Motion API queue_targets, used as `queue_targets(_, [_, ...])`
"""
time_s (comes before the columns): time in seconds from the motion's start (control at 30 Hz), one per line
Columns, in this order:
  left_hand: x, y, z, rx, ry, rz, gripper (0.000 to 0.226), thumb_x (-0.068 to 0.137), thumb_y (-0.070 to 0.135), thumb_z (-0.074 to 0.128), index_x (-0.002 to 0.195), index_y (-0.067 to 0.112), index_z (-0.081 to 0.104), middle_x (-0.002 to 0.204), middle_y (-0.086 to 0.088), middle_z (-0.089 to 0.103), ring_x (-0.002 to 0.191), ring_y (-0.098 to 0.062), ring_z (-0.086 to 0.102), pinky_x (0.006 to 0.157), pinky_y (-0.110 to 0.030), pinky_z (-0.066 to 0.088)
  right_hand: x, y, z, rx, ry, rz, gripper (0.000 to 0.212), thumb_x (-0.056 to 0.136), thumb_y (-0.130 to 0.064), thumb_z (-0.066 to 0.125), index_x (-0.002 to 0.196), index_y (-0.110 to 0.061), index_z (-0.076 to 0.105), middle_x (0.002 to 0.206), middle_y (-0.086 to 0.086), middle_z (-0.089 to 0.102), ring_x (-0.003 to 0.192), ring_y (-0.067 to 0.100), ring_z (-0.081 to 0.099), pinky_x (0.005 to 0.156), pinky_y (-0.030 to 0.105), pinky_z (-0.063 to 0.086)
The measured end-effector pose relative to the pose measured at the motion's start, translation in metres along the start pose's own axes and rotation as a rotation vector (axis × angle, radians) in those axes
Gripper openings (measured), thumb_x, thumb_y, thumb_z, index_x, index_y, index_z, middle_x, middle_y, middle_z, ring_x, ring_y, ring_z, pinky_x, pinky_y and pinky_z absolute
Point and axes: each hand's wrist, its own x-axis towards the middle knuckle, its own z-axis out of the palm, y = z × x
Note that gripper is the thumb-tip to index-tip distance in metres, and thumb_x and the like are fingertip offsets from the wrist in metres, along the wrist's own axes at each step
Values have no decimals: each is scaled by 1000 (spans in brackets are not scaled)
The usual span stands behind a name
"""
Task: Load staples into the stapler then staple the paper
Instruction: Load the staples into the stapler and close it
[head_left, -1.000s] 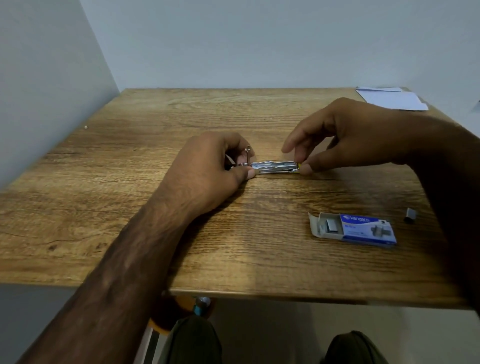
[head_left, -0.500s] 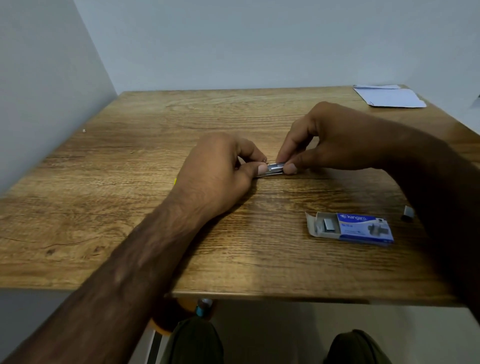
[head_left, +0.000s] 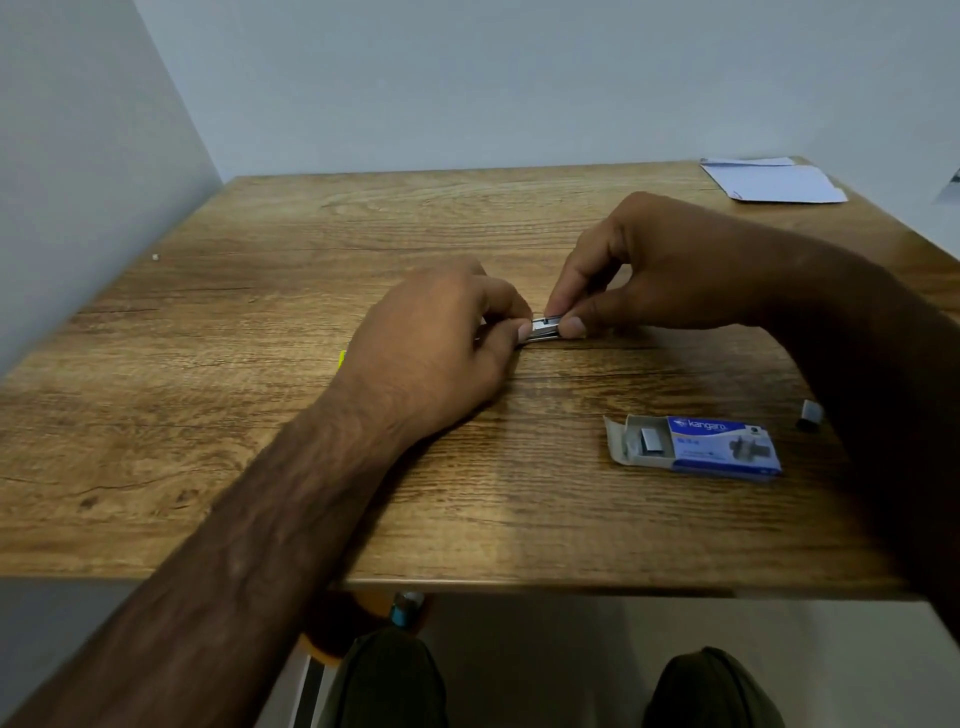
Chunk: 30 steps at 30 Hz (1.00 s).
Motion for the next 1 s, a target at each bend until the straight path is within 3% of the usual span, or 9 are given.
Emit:
queue_targets(0.1, [-3,-10,-4,63,1,-9,29,86,48,67,108,31,73,97,9,62,93,-14,60,81,-40,54,-2,3,-3,-12,-4,23,12,81,-25,81,91,-31,81,87,-11,79,87,7,72,89,44,57])
queue_targets(0.2, [-5,-28,-13,70,-6,-83,23,82,52,69,95,33,73,98,8,60,91,-13,60,79,-37,54,-5,11,-9,-21,34,67,10,79,-27,83,87,-30,82,83,-8,79,85,13,72,85,46,58])
queue_targets(0.37, [-9,-43,-20,-10,-11,-168,11,84,43,74,90,35,67,94,14,59,87,-9,57,65,-25,38,-5,18,-9,-18,79,101,8,77,-26,85,83,-29,82,75,-12,77,74,5,71,74,33,58])
queue_targets(0.47, [-8,-38,-18,-249,100,-187,11,85,33,77,92,29,69,87,11,70,79,-5,64,66,-25,44,-3,17,-9,-33,70,94,7,78,-27,83,84,-30,81,78,-13,78,77,4,71,74,31,57])
queue_targets(0.57, [-5,-34,-17,-468,189,-204,20,80,20,84,94,25,71,84,5,76,76,-12,71,69,-28,55,-2,15,-5,-26,69,60,7,80,-25,83,86,-29,81,77,-17,76,75,0,69,71,26,53])
queue_targets(0.73, [1,-29,-15,-697,214,-198,22,76,11,86,93,11,71,83,-11,73,74,-17,68,74,-35,60,-1,8,-2,-2,42,32,9,83,-23,81,91,-26,81,85,-11,79,81,4,71,80,33,58])
queue_targets(0.83, [8,-23,-6,-583,131,-156,11,81,12,82,85,11,73,79,-7,74,73,-18,69,71,-38,58,2,1,6,0,65,12,11,81,-23,81,92,-23,81,79,-8,77,73,5,68,75,34,55])
queue_targets(1.0, [13,-23,1,-452,83,-87,18,86,14,76,103,20,73,88,0,74,76,-15,68,64,-27,56,3,0,11,-9,139,39,11,80,-21,81,92,-20,81,65,-10,70,57,-3,57,61,24,45])
